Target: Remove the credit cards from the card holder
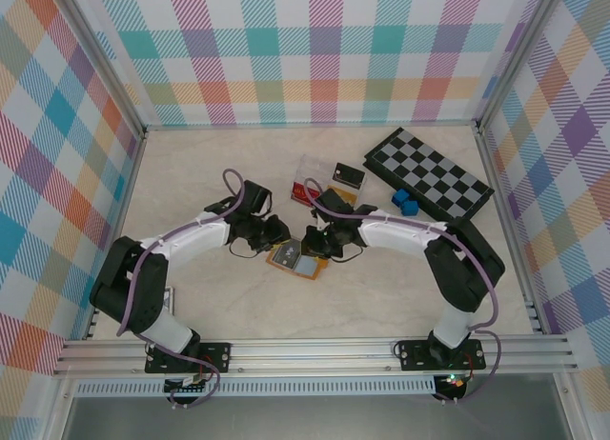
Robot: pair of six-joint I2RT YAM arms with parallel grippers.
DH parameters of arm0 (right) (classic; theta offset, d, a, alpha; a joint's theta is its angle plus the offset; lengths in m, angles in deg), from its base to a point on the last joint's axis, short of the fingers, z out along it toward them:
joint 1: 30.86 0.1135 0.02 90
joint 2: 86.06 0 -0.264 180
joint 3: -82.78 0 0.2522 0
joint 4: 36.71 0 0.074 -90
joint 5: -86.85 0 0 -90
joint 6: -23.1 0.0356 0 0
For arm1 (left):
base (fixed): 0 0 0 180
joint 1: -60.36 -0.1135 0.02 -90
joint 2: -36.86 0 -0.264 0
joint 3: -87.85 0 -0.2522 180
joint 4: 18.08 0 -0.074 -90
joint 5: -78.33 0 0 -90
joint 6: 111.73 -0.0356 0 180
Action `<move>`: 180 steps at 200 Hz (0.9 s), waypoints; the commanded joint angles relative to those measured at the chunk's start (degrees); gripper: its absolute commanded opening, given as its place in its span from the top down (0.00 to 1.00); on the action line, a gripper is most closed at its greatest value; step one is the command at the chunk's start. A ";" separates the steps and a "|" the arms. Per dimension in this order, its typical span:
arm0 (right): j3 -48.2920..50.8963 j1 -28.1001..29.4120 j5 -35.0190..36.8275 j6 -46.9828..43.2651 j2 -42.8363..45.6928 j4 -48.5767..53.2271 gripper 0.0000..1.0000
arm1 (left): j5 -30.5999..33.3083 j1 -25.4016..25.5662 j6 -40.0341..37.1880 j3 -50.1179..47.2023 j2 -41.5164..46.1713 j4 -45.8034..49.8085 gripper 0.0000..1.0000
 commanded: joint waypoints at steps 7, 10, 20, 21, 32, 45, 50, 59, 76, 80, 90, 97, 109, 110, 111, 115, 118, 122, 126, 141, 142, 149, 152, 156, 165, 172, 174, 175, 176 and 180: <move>-1.26 0.76 -2.78 3.87 -2.25 -1.65 0.86 | 0.26 -1.12 -1.62 -1.94 -1.20 1.50 0.79; -1.02 0.75 -2.84 4.10 -2.36 -2.03 0.86 | 0.26 -1.19 -1.71 -1.83 -1.53 1.46 0.79; -0.08 0.83 -2.86 5.25 -2.74 -3.20 0.85 | -0.02 -1.54 -2.75 -1.54 -2.91 1.18 0.79; 0.05 0.82 -2.86 5.36 -2.73 -3.31 0.85 | -0.06 -1.59 -2.87 -1.43 -3.06 1.17 0.79; 0.86 0.84 -2.99 6.02 -3.10 -4.31 0.85 | -0.84 -2.14 -3.90 -0.80 -4.80 0.61 0.78; 0.93 0.80 -2.74 5.92 -3.76 -4.05 0.85 | -1.12 -2.52 -5.30 0.60 -6.73 0.77 0.78; 0.82 0.80 -2.54 5.70 -3.94 -3.78 0.85 | -1.08 -2.52 -5.68 1.11 -7.30 1.14 0.78; 0.63 0.76 -2.13 5.25 -4.36 -3.30 0.84 | -1.23 -2.54 -6.34 1.76 -8.22 1.38 0.77; -0.09 0.71 -1.27 4.10 -5.27 -1.76 0.84 | -1.11 -2.54 -6.51 2.18 -9.28 1.68 0.77; -0.33 0.71 -0.89 3.71 -5.45 -1.12 0.84 | -1.17 -2.52 -6.51 2.07 -9.47 1.76 0.77; -0.91 0.75 0.11 2.98 -5.87 0.35 0.83 | -1.94 -2.56 -6.63 1.80 -10.07 1.78 0.77; -1.02 0.71 0.57 2.58 -6.10 0.84 0.83 | -2.65 -2.48 -6.72 1.39 -10.31 1.69 0.78; -1.10 0.69 1.95 1.99 -6.10 1.87 0.82 | -3.32 -2.39 -6.43 0.23 -10.28 1.28 0.78; -1.12 0.70 2.05 1.92 -6.08 1.95 0.82 | -3.33 -2.37 -6.42 0.11 -10.22 1.26 0.78; -1.12 0.71 2.14 1.85 -6.07 2.03 0.82 | -3.39 -2.36 -6.38 -0.04 -10.18 1.25 0.78; -1.20 0.71 2.57 1.58 -5.99 2.35 0.82 | -3.58 -2.28 -6.21 -0.48 -10.00 0.99 0.78; -1.28 0.71 2.92 1.38 -6.05 2.57 0.82 | -3.80 -2.26 -6.17 -0.84 -9.87 0.94 0.78; -1.43 0.71 3.42 1.06 -6.05 2.96 0.82 | -3.95 -2.17 -6.07 -1.24 -9.61 0.77 0.78; -1.60 0.71 3.80 0.72 -5.98 3.30 0.82 | -4.05 -2.11 -5.99 -1.67 -9.34 0.75 0.79; -2.31 0.71 5.23 -0.36 -5.97 4.80 0.81 | -4.22 -1.83 -5.48 -2.93 -8.30 0.98 0.79; -2.34 0.71 5.31 -0.44 -6.02 4.86 0.81 | -4.27 -1.78 -5.42 -3.01 -8.22 0.98 0.79; -2.58 0.71 6.04 -0.80 -6.00 5.41 0.81 | -4.23 -1.54 -5.07 -3.66 -7.67 1.07 0.79; -2.67 0.65 6.33 -0.90 -5.94 5.64 0.81 | -4.21 -1.40 -4.87 -3.85 -7.50 1.11 0.79; -2.71 0.54 6.52 -1.07 -5.89 5.79 0.81 | -4.23 -1.11 -4.64 -4.08 -7.18 1.06 0.79; -2.71 0.36 6.92 -1.28 -5.86 6.05 0.81 | -4.31 -0.49 -4.14 -4.80 -6.75 1.07 0.79; -2.51 0.12 6.98 -1.38 -5.53 5.94 0.81 | -4.21 0.11 -3.68 -5.19 -6.48 0.92 0.79; -2.42 0.04 6.99 -1.39 -5.42 5.97 0.81 | -4.22 0.29 -3.47 -5.31 -6.40 0.90 0.79; -2.39 -0.02 6.99 -1.39 -5.39 5.97 0.81 | -4.18 0.38 -3.45 -5.34 -6.38 0.85 0.79; -2.33 -0.05 6.99 -1.39 -5.37 5.89 0.81 | -4.16 0.47 -3.35 -5.40 -6.33 0.78 0.79; -2.16 -0.20 6.90 -1.52 -5.05 5.70 0.81 | -4.07 0.75 -3.03 -5.66 -6.09 0.49 0.79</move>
